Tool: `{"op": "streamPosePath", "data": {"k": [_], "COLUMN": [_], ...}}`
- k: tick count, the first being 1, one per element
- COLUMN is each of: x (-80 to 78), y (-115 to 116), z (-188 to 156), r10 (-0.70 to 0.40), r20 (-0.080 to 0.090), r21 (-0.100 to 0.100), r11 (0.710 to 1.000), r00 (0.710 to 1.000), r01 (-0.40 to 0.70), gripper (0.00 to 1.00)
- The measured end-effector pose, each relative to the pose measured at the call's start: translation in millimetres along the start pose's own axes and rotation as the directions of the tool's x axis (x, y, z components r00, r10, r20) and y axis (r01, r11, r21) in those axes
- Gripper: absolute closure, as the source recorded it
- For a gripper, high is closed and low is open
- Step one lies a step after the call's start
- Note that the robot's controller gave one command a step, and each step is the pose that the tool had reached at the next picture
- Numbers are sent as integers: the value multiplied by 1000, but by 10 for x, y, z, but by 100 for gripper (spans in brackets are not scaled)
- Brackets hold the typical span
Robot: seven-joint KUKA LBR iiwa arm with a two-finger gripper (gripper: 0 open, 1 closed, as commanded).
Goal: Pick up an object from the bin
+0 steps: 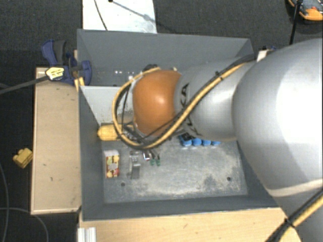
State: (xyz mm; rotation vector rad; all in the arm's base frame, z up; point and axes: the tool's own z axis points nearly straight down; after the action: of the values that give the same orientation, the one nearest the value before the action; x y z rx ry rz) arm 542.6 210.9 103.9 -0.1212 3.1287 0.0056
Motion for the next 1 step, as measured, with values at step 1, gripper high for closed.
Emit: {"op": "streamPosePath", "data": {"k": [1], "x": [-195], "y": [323], "z": [28], "r10": [-53], "r20": [-12], "r21": [3], "r11": [999], "r00": [999], "r01": [53], "gripper": [0]}}
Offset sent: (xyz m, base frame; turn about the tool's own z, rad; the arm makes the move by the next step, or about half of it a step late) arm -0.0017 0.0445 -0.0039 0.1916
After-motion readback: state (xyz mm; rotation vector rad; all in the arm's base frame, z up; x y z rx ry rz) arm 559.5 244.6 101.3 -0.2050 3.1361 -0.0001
